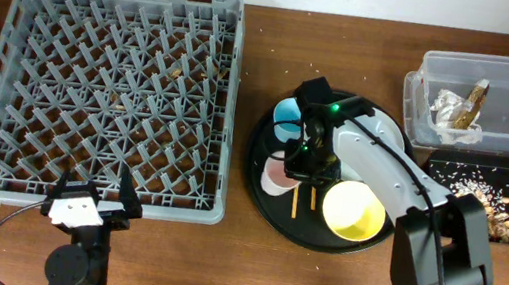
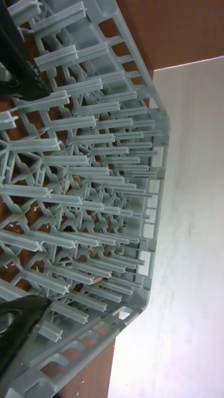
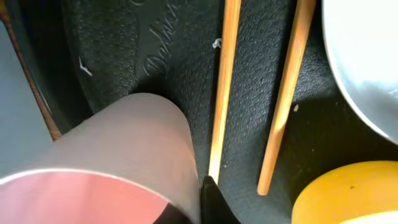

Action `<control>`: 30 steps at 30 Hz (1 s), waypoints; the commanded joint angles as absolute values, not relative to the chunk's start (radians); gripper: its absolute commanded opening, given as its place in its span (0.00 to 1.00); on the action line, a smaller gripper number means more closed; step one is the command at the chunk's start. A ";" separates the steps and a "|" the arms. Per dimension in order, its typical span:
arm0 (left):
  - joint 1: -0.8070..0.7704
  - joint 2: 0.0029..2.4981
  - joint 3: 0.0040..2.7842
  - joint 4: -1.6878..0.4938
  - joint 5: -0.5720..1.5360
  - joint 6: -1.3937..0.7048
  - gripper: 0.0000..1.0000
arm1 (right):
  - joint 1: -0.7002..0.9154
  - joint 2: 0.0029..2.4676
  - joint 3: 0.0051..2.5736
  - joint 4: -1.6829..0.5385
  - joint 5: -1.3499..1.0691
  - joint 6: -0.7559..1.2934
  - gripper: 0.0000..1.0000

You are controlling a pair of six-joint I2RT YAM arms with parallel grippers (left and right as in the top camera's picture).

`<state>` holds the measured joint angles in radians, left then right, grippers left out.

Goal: Sort waste into correct bins and load items into the dishwasher rack

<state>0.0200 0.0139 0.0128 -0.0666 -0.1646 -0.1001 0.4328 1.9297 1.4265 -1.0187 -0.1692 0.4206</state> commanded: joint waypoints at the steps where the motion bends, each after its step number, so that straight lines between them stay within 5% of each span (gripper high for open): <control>1: 0.023 0.012 0.009 -0.068 -0.161 -0.088 1.00 | 0.436 1.929 1.443 -1.029 -0.184 0.425 0.04; 7: 0.023 0.012 0.009 -0.068 -0.162 -0.088 1.00 | 0.339 1.734 1.737 -1.306 -0.263 0.295 0.04; 13: 0.023 0.012 0.009 -0.033 -0.095 -0.090 1.00 | 0.104 1.611 1.769 -1.333 -0.519 0.178 0.04; 18: 0.023 0.059 0.017 0.143 -0.150 -0.548 1.00 | 0.069 1.611 1.769 -1.236 -0.569 0.147 0.04; 21: 0.023 0.228 0.113 0.139 -0.108 -0.592 0.99 | 0.068 1.611 1.769 -1.135 -0.569 0.165 0.04; 26: 0.023 0.763 0.606 -0.134 0.033 -0.544 0.99 | 0.072 1.611 1.769 -1.099 -0.651 0.166 0.04; 30: 0.023 1.185 1.125 -0.645 0.220 -0.399 0.99 | 0.072 1.611 1.769 -1.114 -0.706 0.165 0.04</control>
